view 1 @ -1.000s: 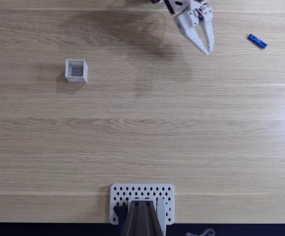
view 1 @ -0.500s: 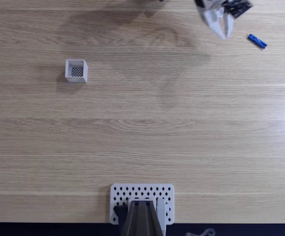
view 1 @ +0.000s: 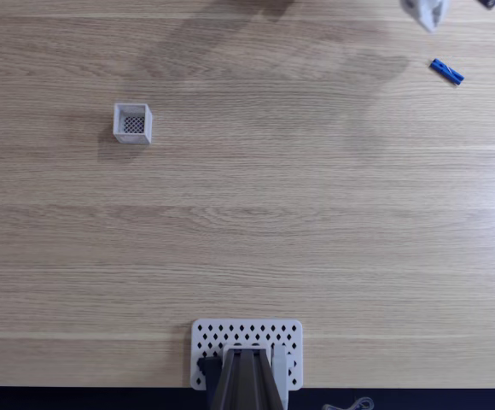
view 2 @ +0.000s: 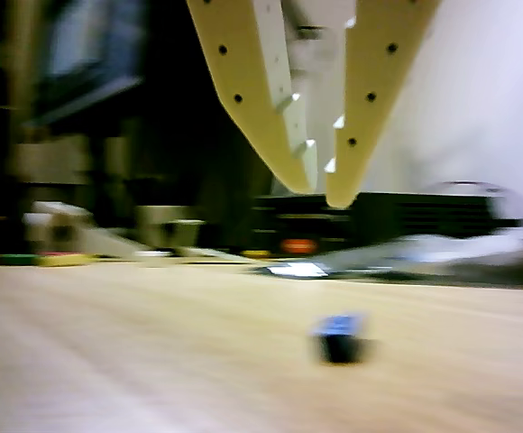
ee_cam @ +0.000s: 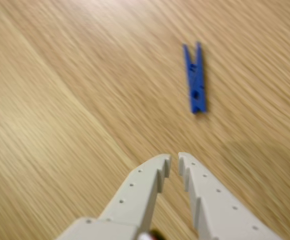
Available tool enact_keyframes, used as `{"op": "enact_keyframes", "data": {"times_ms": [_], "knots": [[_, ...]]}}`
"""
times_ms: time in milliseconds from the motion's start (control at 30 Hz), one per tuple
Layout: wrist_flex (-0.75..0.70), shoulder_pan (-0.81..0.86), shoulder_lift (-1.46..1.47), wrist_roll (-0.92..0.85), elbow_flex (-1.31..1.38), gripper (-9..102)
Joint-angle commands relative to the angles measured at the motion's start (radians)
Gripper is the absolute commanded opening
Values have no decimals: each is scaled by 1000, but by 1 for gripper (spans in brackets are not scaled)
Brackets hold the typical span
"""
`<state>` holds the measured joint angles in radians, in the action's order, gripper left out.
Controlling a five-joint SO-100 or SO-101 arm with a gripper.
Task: Grasp a peg and put it in the crate.
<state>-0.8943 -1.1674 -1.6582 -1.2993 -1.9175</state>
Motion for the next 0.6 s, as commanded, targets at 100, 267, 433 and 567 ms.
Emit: {"op": "enact_keyframes", "data": {"times_ms": [100, 267, 433, 567], "knots": [[-5, -17, 83, 14, 250, 11], [14, 23, 147, 11, 279, 19], [66, 84, 198, 8, 282, 20], [137, 112, 206, 9, 268, 19]]}}
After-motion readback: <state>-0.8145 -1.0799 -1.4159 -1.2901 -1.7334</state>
